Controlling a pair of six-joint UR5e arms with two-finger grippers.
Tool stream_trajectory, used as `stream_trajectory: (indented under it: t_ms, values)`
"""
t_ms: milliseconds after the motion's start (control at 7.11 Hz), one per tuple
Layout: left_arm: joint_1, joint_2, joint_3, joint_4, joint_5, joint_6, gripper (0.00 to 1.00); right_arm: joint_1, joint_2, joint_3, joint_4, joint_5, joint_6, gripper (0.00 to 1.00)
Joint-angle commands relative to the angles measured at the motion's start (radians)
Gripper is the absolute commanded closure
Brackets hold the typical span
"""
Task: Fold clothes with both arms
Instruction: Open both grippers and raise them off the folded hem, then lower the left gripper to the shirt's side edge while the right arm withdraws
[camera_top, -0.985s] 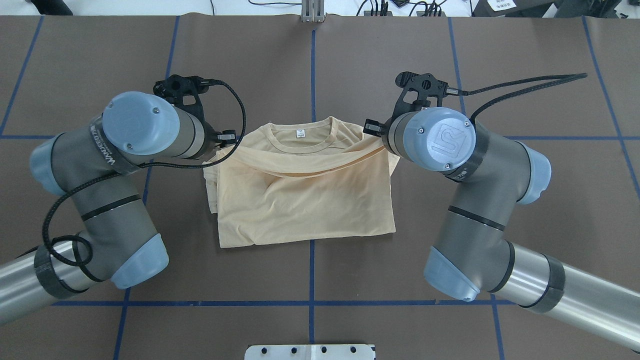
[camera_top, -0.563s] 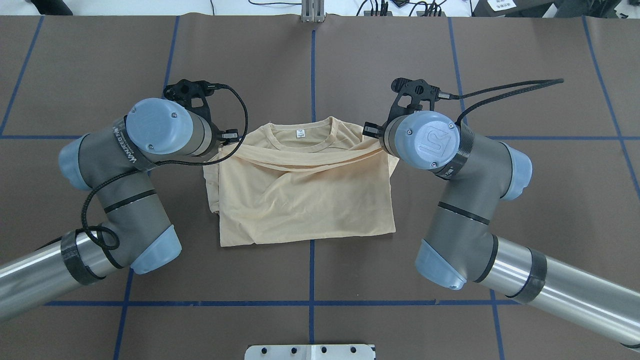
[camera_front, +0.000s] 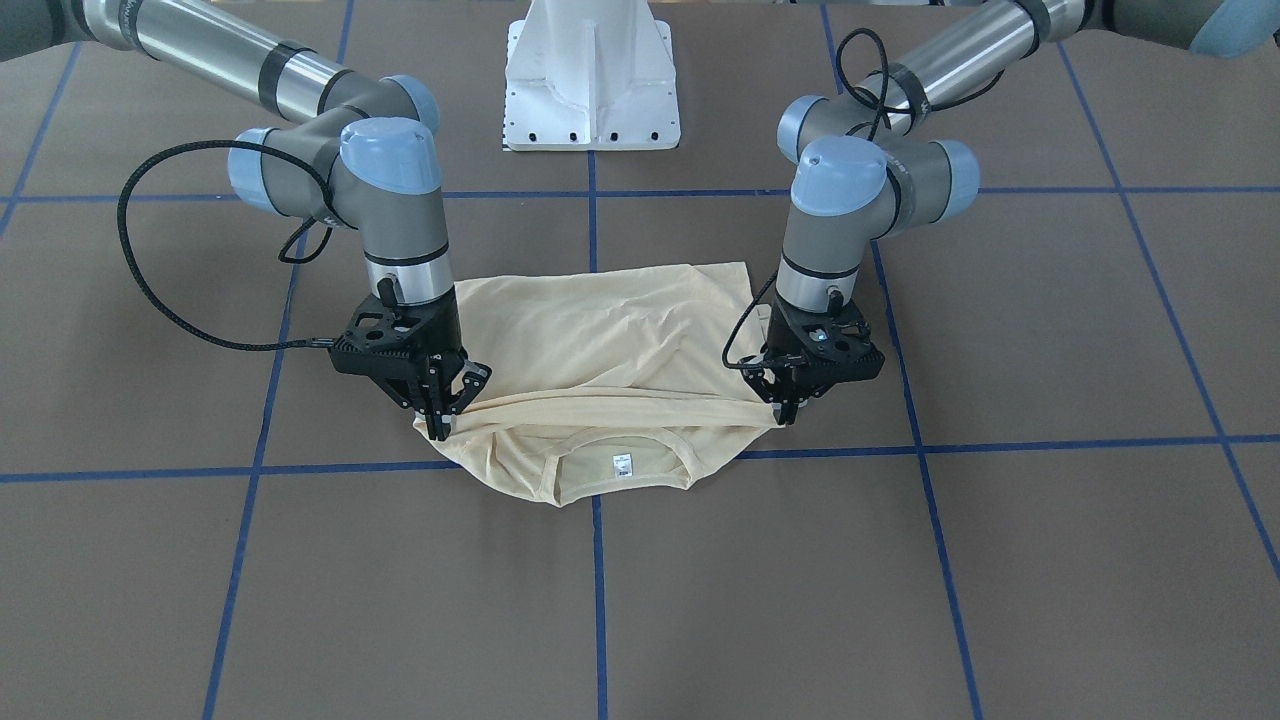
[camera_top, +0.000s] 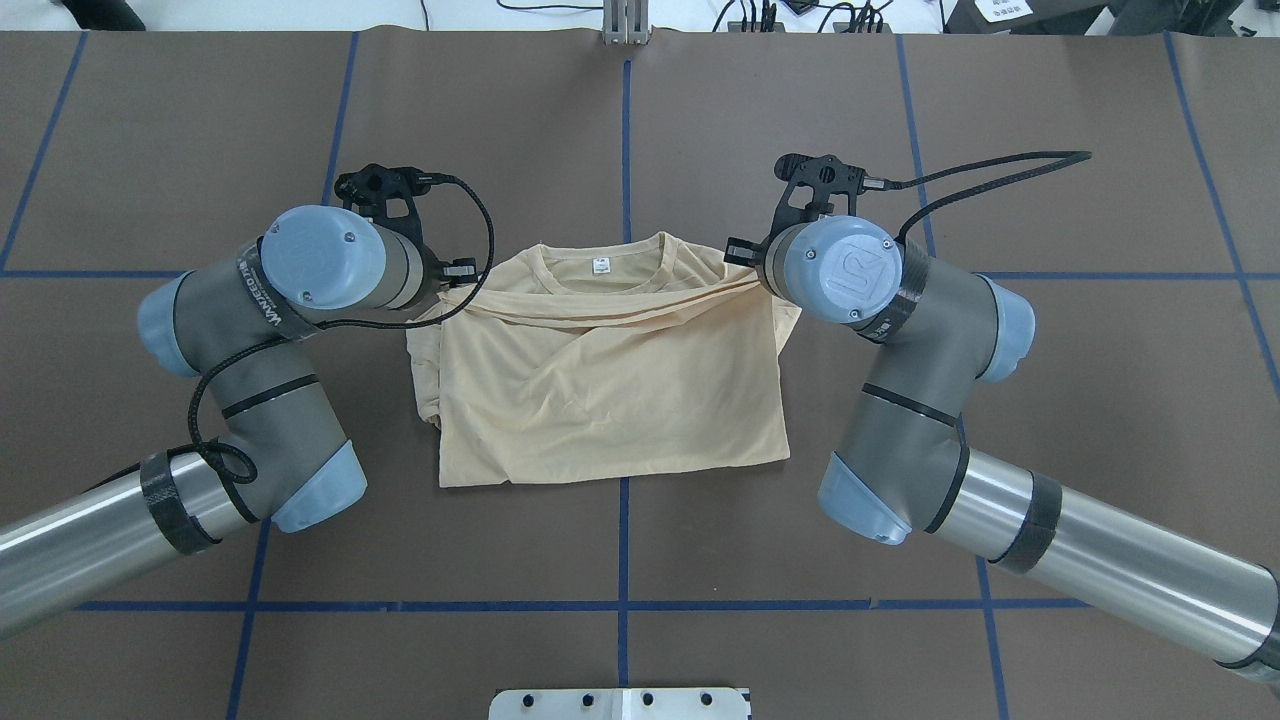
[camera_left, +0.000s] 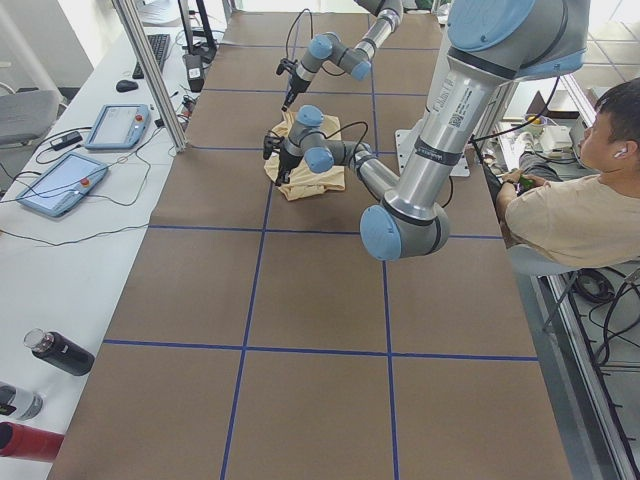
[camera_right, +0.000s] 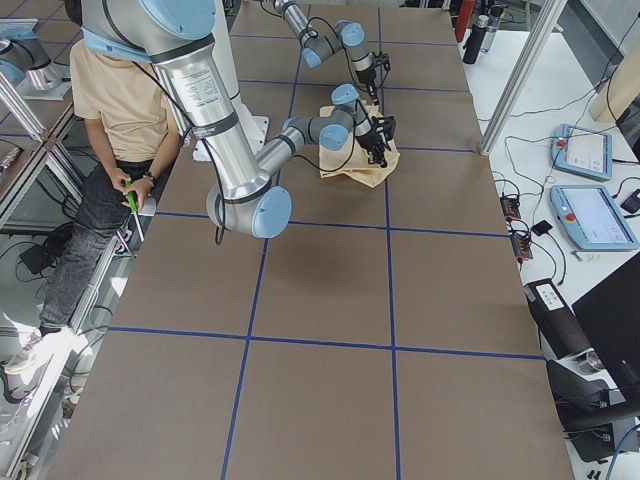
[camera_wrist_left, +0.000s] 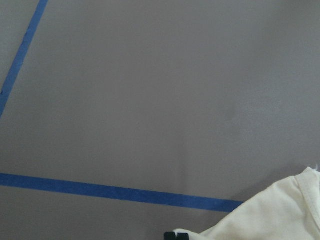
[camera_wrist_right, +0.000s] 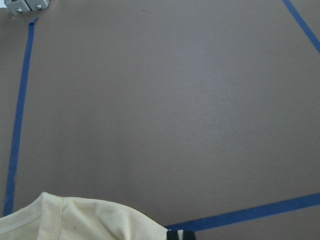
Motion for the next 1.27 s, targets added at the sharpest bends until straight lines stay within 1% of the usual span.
stream_trajectory:
  t_ms: [0,141,281,422,563,703,844,985,1126]
  values:
    - [-0.025,0.010,-0.073,0.002,-0.015,0.117,0.00,0.088,0.014,0.009,-0.001,0.201,-0.045,0.00]
    - [-0.039,0.024,-0.122,0.005,-0.068,0.165,0.00,0.134,0.013,0.016,-0.004,0.271,-0.092,0.00]
    - [-0.044,0.067,-0.202,0.008,-0.131,0.178,0.00,0.177,0.001,0.027,-0.007,0.323,-0.163,0.00]
    - [-0.053,0.105,-0.278,0.018,-0.166,0.196,0.00,0.242,-0.027,0.054,-0.010,0.413,-0.204,0.00]
    - [-0.062,0.122,-0.337,0.091,-0.182,0.213,0.00,0.298,-0.085,0.100,-0.010,0.489,-0.259,0.00]
    - [-0.071,0.129,-0.386,0.174,-0.182,0.281,0.00,0.324,-0.131,0.131,-0.012,0.508,-0.340,0.00]
    - [-0.070,0.171,-0.397,0.178,-0.183,0.300,0.00,0.337,-0.184,0.160,-0.010,0.518,-0.426,0.00]
    - [-0.061,0.203,-0.394,0.170,-0.183,0.288,0.00,0.379,-0.217,0.162,-0.007,0.575,-0.496,0.00]
    - [-0.034,0.216,-0.393,0.167,-0.177,0.232,0.00,0.419,-0.241,0.162,-0.001,0.607,-0.546,0.00]
